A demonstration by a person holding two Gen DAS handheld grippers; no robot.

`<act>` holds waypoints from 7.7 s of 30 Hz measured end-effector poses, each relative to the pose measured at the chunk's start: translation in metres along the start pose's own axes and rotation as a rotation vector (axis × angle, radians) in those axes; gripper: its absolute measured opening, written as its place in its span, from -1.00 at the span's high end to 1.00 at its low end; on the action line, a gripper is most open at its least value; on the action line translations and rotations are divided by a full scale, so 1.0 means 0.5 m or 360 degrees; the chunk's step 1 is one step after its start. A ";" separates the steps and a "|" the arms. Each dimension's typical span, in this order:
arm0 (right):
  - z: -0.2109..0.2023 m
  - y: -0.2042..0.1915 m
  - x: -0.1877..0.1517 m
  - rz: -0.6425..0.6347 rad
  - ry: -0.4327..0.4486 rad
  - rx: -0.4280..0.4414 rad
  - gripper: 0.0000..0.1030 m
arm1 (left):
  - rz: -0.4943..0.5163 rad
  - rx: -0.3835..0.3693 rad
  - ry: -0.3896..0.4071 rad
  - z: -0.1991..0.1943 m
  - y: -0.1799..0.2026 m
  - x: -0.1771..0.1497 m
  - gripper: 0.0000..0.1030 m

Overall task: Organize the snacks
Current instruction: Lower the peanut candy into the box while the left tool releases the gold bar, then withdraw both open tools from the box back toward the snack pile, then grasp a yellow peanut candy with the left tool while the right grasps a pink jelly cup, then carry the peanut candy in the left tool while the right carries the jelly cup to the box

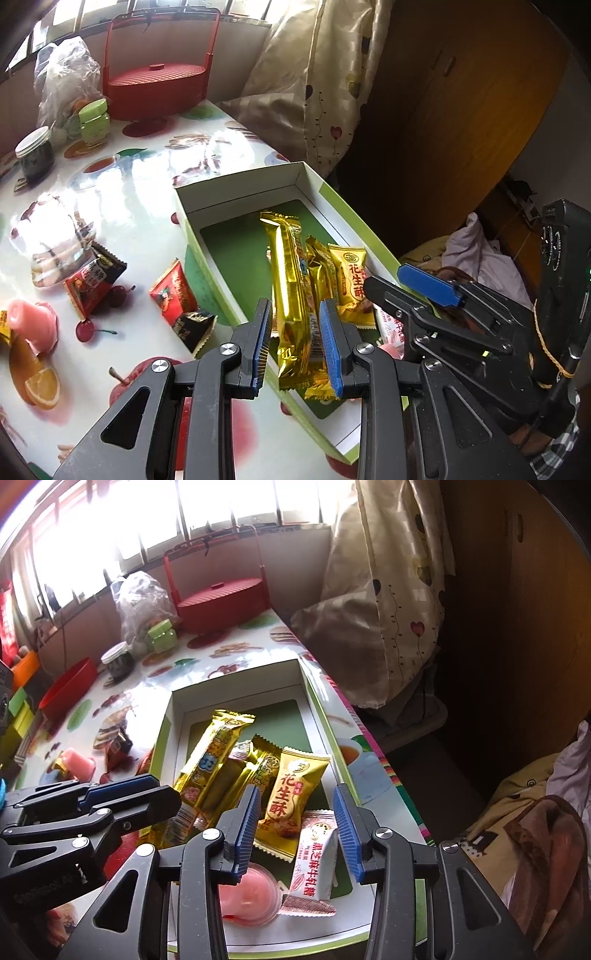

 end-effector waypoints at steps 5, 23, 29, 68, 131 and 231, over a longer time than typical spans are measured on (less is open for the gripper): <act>-0.015 -0.007 0.007 0.0004 0.0024 -0.0009 0.22 | 0.0001 0.0022 0.0036 -0.016 -0.013 0.005 0.10; -0.043 -0.066 0.030 0.0050 0.0099 0.0035 0.18 | -0.0003 0.0103 0.0159 -0.082 -0.068 0.014 0.10; -0.049 -0.093 0.039 0.0033 0.0121 0.0047 0.17 | -0.0003 0.0130 0.0216 -0.109 -0.087 0.016 0.10; -0.009 -0.336 0.113 -0.0252 0.0190 0.0314 -0.15 | -0.0209 0.0353 0.0419 -0.235 -0.318 0.029 0.10; 0.159 -0.551 0.136 -0.0471 0.0048 0.0542 0.43 | -0.0659 0.0230 0.0280 -0.186 -0.574 0.070 0.10; 0.118 -0.521 0.129 -0.0394 0.0087 0.0473 0.48 | -0.0299 0.0553 0.0355 -0.213 -0.513 0.041 0.55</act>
Point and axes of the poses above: each gripper's, at about its wrist camera, not at the fingertips, and z roughly the way its jaws point, y to its right, x to its top, the point moved 10 cm from there along z, roughly the way its jaws point, and after that the axes turned 14 degrees about -z, right-handed, at the moved point
